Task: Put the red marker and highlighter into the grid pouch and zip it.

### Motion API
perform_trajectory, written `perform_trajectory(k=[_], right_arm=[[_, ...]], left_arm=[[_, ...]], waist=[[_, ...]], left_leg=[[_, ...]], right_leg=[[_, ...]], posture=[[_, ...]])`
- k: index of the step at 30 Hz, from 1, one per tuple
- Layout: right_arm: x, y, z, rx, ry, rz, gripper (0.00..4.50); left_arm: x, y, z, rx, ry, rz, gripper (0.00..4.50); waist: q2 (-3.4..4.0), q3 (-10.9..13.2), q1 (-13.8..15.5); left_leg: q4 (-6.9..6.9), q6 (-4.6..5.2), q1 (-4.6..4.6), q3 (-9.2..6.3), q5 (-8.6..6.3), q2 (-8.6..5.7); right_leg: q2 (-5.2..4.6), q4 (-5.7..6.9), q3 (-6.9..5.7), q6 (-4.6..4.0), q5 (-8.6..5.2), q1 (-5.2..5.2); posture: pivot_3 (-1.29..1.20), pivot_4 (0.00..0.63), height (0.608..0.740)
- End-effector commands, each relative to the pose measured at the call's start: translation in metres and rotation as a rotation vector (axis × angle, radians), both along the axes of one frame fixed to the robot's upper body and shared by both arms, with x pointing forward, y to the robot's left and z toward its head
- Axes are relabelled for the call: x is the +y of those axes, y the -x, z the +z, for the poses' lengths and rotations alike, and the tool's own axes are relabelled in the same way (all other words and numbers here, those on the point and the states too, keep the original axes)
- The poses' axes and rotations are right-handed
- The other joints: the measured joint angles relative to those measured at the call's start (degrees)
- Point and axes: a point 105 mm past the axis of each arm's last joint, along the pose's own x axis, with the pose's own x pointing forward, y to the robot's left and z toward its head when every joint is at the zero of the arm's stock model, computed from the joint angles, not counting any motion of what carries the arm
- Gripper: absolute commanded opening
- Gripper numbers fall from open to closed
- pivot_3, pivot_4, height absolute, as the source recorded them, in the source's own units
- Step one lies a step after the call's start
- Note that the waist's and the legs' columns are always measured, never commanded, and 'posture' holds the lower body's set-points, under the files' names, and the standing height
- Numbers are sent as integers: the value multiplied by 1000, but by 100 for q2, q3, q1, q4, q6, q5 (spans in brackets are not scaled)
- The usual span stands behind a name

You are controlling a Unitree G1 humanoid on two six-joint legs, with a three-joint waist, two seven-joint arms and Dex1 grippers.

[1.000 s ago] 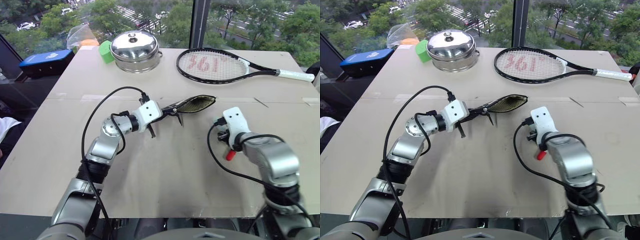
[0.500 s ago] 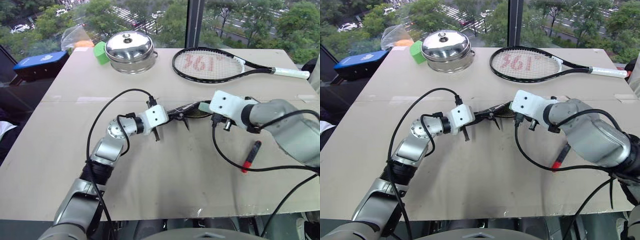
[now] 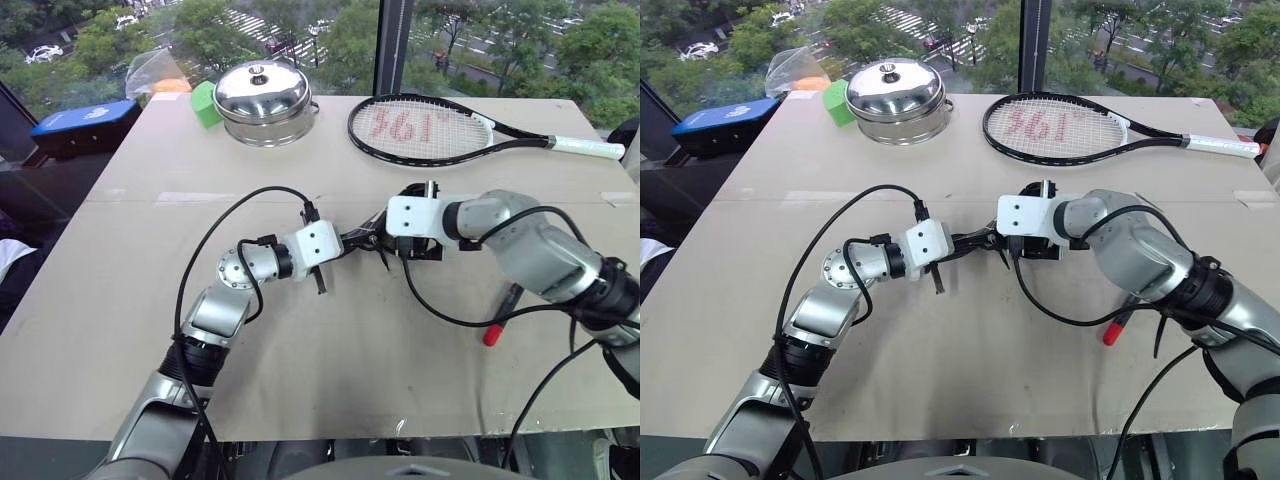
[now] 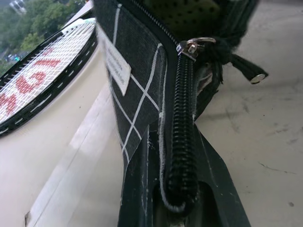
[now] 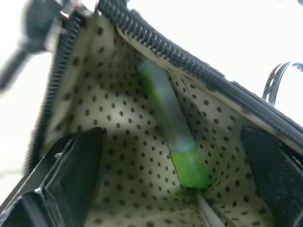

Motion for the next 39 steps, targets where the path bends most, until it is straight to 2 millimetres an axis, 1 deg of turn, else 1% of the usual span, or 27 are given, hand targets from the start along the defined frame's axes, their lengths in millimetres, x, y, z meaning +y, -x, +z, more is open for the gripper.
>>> perform_trajectory(k=[1, 3, 5, 7, 9, 11, 13, 16, 19, 20, 21, 22, 23, 25, 26, 27, 28, 30, 31, 32, 33, 34, 35, 36, 37, 38, 39], right_arm=[[-36, 32, 45, 84, -239, -172, 4461], [-52, 46, 44, 128, -314, -290, 4461], [-66, 54, 37, 130, -377, -399, 4461], [-82, 54, 22, 79, -487, -564, 4461], [-96, 55, -4, 15, -589, -809, 4461], [-102, 62, -27, -1, -622, -995, 4461], [-104, 68, -43, -7, -639, -1149, 4461], [-104, 75, -65, 26, -658, -1335, 4461], [-101, 82, -87, 98, -623, -1433, 4461], [-95, 85, -96, 154, -627, -1437, 4461], [-90, 88, -104, 200, -628, -1436, 4080], [-87, 90, -110, 231, -623, -1443, 3954], [-86, 94, -115, 254, -607, -1448, 3712], [-86, 100, -120, 267, -586, -1451, 2853], [-87, 101, -120, 266, -584, -1447, 2233], [-89, 102, -118, 253, -573, -1426, 1714], [-91, 103, -116, 243, -563, -1405, 1510], [-96, 100, -107, 202, -522, -1316, 513], [-96, 96, -95, 172, -499, -1216, 220], [-94, 93, -85, 150, -467, -1118, 210], [-93, 91, -79, 141, -443, -1054, 210], [-88, 86, -62, 99, -367, -906, 210], [-80, 82, -46, 59, -286, -741, 210], [-77, 81, -34, 34, -202, -635, 210], [-75, 77, -23, -15, -90, -521, 210], [-72, 74, -17, -45, -3, -435, 210], [-71, 70, -13, -60, 48, -387, 210]], left_arm=[[7, -5, 7, -22, 11, 36, 0], [8, -7, 7, -24, 10, 42, 0], [8, -9, 7, -26, 9, 47, 0], [9, -12, 7, -28, 8, 48, 0], [7, -14, 7, -29, 6, 42, 0], [5, -14, 7, -28, 5, 31, 0], [3, -14, 7, -28, 4, 19, 0], [1, -14, 7, -30, -1, 5, 0], [0, -14, 7, -32, -4, -6, 0], [-1, -13, 7, -32, -4, -8, 0], [-1, -13, 7, -32, -3, -10, 0], [-1, -12, 7, -32, -3, -10, 0], [-1, -12, 7, -32, -3, -11, 0], [0, -11, 7, -32, -1, -8, 0], [1, -10, 7, -31, 1, -4, 0], [1, -10, 6, -30, 3, -1, 0], [1, -9, 6, -28, 4, 1, 0], [1, -8, 5, -26, 7, 2, 0], [1, -8, 5, -25, 9, 2, 0], [1, -7, 5, -24, 10, 3, 0], [0, -7, 5, -24, 11, 3, 0], [0, -8, 5, -24, 11, 3, 0], [0, -8, 5, -24, 11, 4, 0], [0, -9, 5, -25, 9, 3, 0], [0, -9, 5, -28, 6, -1, 0], [-1, -9, 5, -30, 3, -5, 0], [-2, -9, 5, -32, 3, -9, 0]], waist=[[0, 0, 12], [-1, -2, 9], [-16, -12, 5], [-29, -20, 1], [-28, -21, 5], [-8, -25, 1], [8, -19, -13], [-1, -25, -16], [0, -25, -14], [2, -24, -13], [2, -24, -13], [1, -25, -15], [-5, -29, -17], [-17, -36, -2], [-18, -37, 3], [-20, -39, 6], [-23, -41, 3], [-26, -43, 1], [-22, -40, 3], [-20, -39, -3], [-15, -34, -8], [-5, -26, -20], [7, -17, -43], [32, 6, -102], [28, 5, -109], [23, 3, -120], [29, 10, -141]], left_leg=[[1, 10, 1, -3, -6, 0], [2, 25, 5, -3, -15, 0], [1, 26, 9, -7, -16, 1], [0, 26, 13, -10, -16, 2], [-2, 24, 12, -8, -15, 1], [-1, 23, 10, -7, -14, 1], [0, 20, 7, 4, -13, -4], [3, 16, 12, 9, -10, -9], [0, -7, 13, 7, 4, -11], [-1, -8, 12, 6, 4, -12], [-1, -8, 11, 8, 4, -13], [-1, -8, 10, 9, 4, -12], [-1, -8, 12, 10, 4, -12], [-2, -6, 13, 5, 3, -12], [-3, -4, 13, 2, 2, -11], [-3, 0, 13, 0, -1, -11], [-3, 2, 13, -1, -2, -10], [-3, 3, 12, -1, -2, -10], [-2, 3, 11, -1, -2, -9], [0, 19, 9, 2, -11, -11], [0, 21, 10, 3, -13, -12], [4, 26, 9, 6, -15, -11], [2, 29, 11, 9, -17, -12], [8, 30, 13, 11, -18, -11], [2, 34, 19, 10, -17, -14], [2, 34, 21, 5, -17, -14], [3, 33, 24, -10, -18, -13]], right_leg=[[-3, -1, -4, -1, 0, 3], [-7, 0, -4, -2, 1, 5], [-9, 2, -7, -4, 1, 6], [-8, 4, -10, -5, 0, 8], [-8, 8, -7, -5, 0, 7], [-5, 12, -3, -4, 0, 2], [-2, 14, 10, -3, 0, -4], [3, 13, 19, -1, -1, -2], [11, 13, 18, 0, -1, -3], [11, 11, 17, 0, -1, -3], [9, 8, 18, 0, -2, -3], [8, 6, 20, 0, -2, -3], [8, 6, 22, 0, -2, -2], [9, 5, 19, 0, -3, 0], [9, 5, 16, 0, -3, 0], [9, 5, 15, 0, -3, 1], [8, 5, 14, 0, -3, 2], [8, 4, 14, 0, -3, 2], [7, 1, 14, 0, -3, 2], [0, -2, 16, 0, -3, 3], [-3, -3, 19, -1, -4, 3], [-3, -4, 21, -2, -4, 2], [-3, -5, 26, -21, -15, 2], [-2, -2, 30, -22, -15, 2], [-5, -4, 39, -21, -16, -1], [1, -1, 39, -21, -16, -1], [9, -1, 27, -22, -17, 4]], posture=[[0, 150, 740], [0, 150, 740], [0, 150, 740], [0, 150, 740], [0, 150, 740], [0, 150, 740], [0, 150, 740], [0, 150, 740], [0, 150, 740], [0, 150, 740], [0, 150, 740], [0, 150, 740], [0, 150, 740], [0, 150, 740], [0, 150, 740], [0, 150, 740], [0, 150, 740], [0, 150, 740], [0, 150, 740], [0, 150, 740], [0, 150, 740], [0, 150, 740], [0, 150, 740], [0, 150, 740], [0, 150, 740], [0, 150, 740], [0, 150, 740]])
